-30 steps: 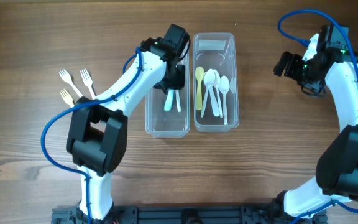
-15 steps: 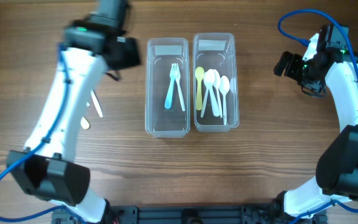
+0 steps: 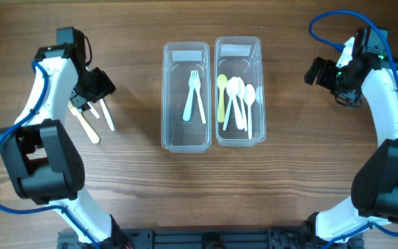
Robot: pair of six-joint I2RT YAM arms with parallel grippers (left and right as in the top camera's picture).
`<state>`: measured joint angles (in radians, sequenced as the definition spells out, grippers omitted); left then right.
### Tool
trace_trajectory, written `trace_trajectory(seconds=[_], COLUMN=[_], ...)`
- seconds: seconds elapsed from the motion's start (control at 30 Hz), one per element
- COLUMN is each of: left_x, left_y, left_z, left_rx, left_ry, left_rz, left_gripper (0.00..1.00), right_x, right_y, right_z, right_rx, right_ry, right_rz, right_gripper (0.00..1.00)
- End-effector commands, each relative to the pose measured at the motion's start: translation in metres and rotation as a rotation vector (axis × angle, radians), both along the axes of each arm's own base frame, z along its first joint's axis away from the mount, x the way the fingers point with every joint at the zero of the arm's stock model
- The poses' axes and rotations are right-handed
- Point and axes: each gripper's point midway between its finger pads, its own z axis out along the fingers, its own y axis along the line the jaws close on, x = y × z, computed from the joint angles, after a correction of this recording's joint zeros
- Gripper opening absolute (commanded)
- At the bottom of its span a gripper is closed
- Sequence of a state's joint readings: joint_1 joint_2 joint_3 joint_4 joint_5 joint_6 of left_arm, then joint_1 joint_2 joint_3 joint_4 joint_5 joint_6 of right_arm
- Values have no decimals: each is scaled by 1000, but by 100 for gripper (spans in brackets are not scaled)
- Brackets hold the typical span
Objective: Pack container
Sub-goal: 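Grasp a white fork with the left gripper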
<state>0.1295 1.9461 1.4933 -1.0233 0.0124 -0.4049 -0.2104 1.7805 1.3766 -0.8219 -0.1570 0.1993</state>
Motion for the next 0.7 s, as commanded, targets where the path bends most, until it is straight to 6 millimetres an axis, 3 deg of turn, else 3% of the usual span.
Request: trace_trajectory(seconds=[0.0,0.23,0.67], left_x=[-10,14,15], left_y=[-6,-2,8], left_z=[-28,-35,-58], left_rx=[-24,-5,58], left_ry=[45,-62,-24], left_rz=[-31,-36,-138], left_gripper=[66,49,51], right_x=[1,1,0], right_y=[3,3,3], right_z=[-1,-1,-2], right_rx=[12,12,13], right_ry=[-5,-4,0], right_rz=[13,13,14], right_gripper=[100,100,100])
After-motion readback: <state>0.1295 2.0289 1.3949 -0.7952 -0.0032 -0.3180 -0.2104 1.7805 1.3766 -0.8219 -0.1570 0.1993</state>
